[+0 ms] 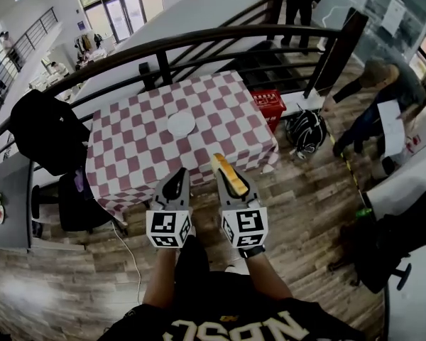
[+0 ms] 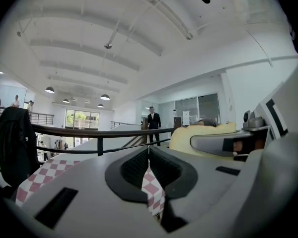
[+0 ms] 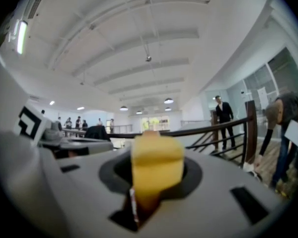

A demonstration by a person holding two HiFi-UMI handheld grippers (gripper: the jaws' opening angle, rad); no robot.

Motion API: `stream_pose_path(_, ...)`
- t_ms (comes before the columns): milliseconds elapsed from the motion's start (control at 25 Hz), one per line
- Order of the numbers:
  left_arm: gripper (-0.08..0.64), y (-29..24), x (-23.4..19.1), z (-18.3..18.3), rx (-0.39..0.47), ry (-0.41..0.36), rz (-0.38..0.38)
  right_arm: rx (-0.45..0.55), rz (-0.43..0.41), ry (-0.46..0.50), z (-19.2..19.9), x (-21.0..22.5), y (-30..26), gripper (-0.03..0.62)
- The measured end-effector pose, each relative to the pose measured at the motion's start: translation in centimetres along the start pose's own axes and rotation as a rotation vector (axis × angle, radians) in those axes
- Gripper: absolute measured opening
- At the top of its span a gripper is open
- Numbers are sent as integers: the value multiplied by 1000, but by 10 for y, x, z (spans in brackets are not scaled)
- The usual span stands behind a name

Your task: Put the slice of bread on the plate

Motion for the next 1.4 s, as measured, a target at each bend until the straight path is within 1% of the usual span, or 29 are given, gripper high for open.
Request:
stream_pose_path(120,26,-29,-42,-22,24,0,17,5,22,3,-22,-4,-44,104)
stream_pose_path(320,26,-67,-116,-59,68,5,34,36,39,28,-58,-26,-115,104)
stream_pose_path(400,26,-77,-138,-67,77,5,49,38,40,33,-67,-36,-140,104)
stream_pose_path(480,25,-84,-156,-67,74,15,76,29,28,34,-66,-49,-159,104)
stream_pose_path(600,25,-95,-182,-58,66,58,91,-16,1,44,-50,-67,-184,104)
stream_pose_path(720,25,-108,-199,-38,29,88,89,-73,-7,23,-31,-72,-201,104)
stream_pose_path(920,25,-135,-211,-7,-33,129,70,-131,9,-18,-11,-52,-229,104)
stream_pose_path(1080,26,-162,-221,20,-116,140,44,-181,1,-51,2,-31,-260,104)
stream_pose_path(1200,25,-179,-227,40,-165,167,16,-237,-30,-72,17,-17,-287,104)
stream_pose_path(1280,25,-191,-236,51,-195,190,-13,-290,-56,-88,31,-11,-309,104)
stream_pose_path(1400,26,-211,-243,66,-238,216,-38,-362,-92,-118,52,-2,-338,104)
Point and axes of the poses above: the fingertips, and each gripper's own axes: y backward along the fingers, x to its right, z out of its underside, the point moved 2 cm from there along y, backward along the fingers, and after that the axes turned 10 degrees about -x, right-handed, at the moved point
